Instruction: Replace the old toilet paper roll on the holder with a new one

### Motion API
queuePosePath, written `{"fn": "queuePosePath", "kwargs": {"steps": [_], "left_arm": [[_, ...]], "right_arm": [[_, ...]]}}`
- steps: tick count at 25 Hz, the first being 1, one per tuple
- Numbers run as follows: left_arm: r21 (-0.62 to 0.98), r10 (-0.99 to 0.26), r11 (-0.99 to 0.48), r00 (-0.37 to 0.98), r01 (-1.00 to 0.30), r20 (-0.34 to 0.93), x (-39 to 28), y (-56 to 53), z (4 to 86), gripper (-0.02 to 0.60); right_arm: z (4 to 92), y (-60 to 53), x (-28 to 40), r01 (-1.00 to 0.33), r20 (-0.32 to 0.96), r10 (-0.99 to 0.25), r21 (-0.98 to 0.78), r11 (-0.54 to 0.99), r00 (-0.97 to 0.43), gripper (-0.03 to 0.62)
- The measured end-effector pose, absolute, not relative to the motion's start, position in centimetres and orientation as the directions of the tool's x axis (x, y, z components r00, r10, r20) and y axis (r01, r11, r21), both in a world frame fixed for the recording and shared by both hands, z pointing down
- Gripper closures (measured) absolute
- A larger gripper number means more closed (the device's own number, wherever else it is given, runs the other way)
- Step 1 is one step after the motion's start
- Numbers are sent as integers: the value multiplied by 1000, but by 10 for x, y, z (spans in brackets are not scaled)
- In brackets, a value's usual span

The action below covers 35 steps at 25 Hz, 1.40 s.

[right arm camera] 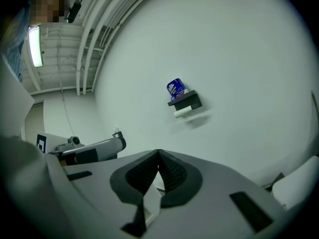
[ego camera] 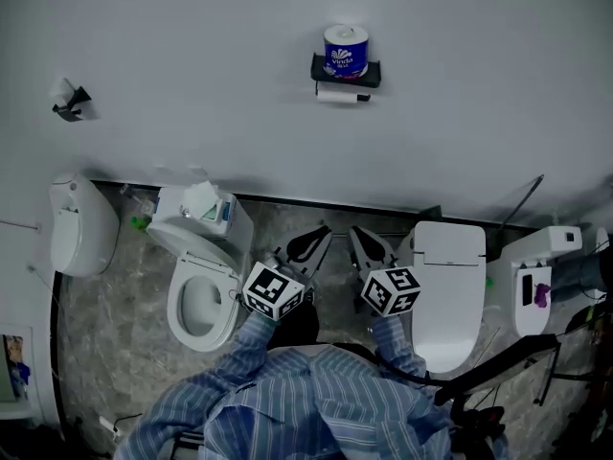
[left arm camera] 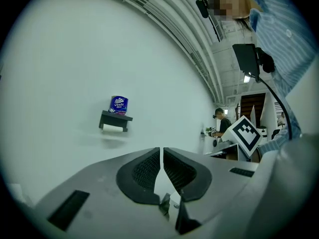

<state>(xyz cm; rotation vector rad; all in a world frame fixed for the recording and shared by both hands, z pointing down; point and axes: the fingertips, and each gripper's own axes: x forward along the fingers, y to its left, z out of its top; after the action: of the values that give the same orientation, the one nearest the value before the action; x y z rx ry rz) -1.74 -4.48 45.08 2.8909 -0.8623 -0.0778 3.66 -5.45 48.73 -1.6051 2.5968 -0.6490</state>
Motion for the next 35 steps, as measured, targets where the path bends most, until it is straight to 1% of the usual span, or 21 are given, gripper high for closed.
{"fn": "queuePosePath", "kwargs": {"steps": [7,13,18,23,24,25,26,27,29,30,31,32,33,35], "left_arm": [[137,-537,-837,843,-529,-29,-43,-136,448,571],[189,-512,-846,859,-498,-29,-40,-172,455,571],[212,-484,-858,875,-468,-28,-28,-188,459,571],[255,-516,-830,857,-497,-9,-24,-209,468,571],[260,-526,-822,850,-507,-5,-23,-215,470,569],[264,-535,-815,845,-515,-3,-22,-222,471,569],[269,-541,-810,841,-521,-2,-21,-229,471,569],[275,-545,-806,838,-524,-1,-19,-236,472,569],[291,-547,-801,837,-523,-1,-12,-251,472,565],[298,-545,-800,838,-521,0,-8,-258,472,554],[304,-544,-799,839,-519,3,-3,-266,473,518],[317,-545,-795,839,-518,4,1,-274,473,469],[339,-548,-787,837,-515,0,6,-282,473,448],[400,-556,-767,831,-502,-24,14,-300,472,428]], "right_arm": [[475,-128,13,-849,152,-858,-305,431,-490,589],[478,-161,15,-846,159,-869,-362,391,-469,588],[481,-179,27,-863,176,-887,-370,343,-428,586],[483,-198,39,-869,183,-891,-368,329,-415,583],[483,-203,42,-871,188,-891,-366,328,-414,571],[484,-209,44,-871,193,-889,-365,329,-416,529],[484,-214,47,-869,196,-885,-366,335,-423,473],[483,-219,49,-865,195,-880,-367,344,-433,453],[480,-230,55,-856,189,-871,-364,366,-453,450],[479,-235,58,-852,187,-866,-359,380,-464,450],[477,-240,61,-848,185,-859,-353,395,-477,448],[475,-246,64,-844,185,-852,-346,410,-490,448],[474,-251,68,-839,183,-846,-343,423,-501,448],[471,-263,78,-831,177,-839,-344,438,-515,445]]}}
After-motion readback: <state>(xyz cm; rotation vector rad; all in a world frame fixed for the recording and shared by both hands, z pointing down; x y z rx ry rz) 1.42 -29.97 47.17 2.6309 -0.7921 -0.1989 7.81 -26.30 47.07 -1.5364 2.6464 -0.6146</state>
